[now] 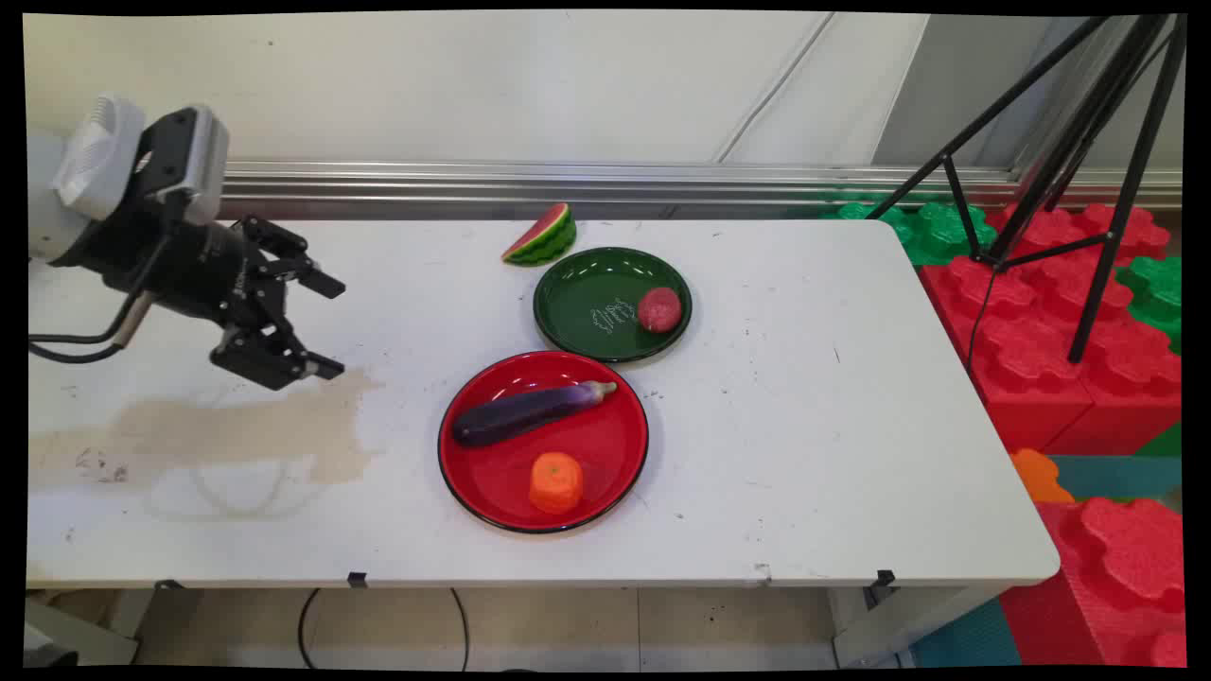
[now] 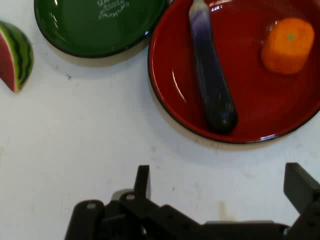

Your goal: Pick up the eggplant from the red plate

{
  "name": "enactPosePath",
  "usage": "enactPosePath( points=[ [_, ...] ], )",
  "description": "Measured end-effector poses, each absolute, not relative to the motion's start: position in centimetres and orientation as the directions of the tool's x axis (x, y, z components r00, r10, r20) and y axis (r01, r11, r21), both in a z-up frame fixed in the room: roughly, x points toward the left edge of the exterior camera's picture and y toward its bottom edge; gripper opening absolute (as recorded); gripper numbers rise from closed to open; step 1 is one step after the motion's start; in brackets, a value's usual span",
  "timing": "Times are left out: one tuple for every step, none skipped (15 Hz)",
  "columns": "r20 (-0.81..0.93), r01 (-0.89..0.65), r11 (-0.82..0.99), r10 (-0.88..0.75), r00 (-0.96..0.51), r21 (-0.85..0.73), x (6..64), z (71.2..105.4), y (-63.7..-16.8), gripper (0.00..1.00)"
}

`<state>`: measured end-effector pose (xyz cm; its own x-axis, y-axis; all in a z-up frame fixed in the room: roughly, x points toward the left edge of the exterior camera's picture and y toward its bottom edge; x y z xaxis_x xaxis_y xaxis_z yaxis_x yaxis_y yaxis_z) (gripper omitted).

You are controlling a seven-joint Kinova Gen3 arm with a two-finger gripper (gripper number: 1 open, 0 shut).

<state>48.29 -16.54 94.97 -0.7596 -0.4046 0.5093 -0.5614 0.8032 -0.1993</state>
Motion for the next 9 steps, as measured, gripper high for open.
enactPosePath(
  points=[
    [0.51, -0.565, 0.8, -0.408, -0.758, -0.2, 47.9, 95.1, -16.6, 1.0],
    [0.511, -0.571, 0.796, -0.413, -0.754, -0.2, 47.3, 95.3, -16.7, 1.0],
    [0.511, -0.574, 0.794, -0.416, -0.753, -0.2, 46.9, 95.4, -16.7, 1.0],
    [0.511, -0.578, 0.792, -0.419, -0.75, -0.198, 46.1, 95.6, -16.8, 1.0],
    [0.511, -0.58, 0.79, -0.421, -0.749, -0.198, 45.7, 95.7, -16.9, 1.0],
    [0.511, -0.583, 0.789, -0.425, -0.747, -0.196, 44.9, 95.8, -17.0, 1.0],
    [0.509, -0.584, 0.788, -0.427, -0.747, -0.195, 44.4, 95.8, -17.1, 1.0],
    [0.508, -0.585, 0.788, -0.43, -0.746, -0.192, 43.6, 95.8, -17.1, 1.0],
    [0.506, -0.586, 0.788, -0.432, -0.746, -0.19, 43.0, 95.8, -17.2, 1.0]
  ],
)
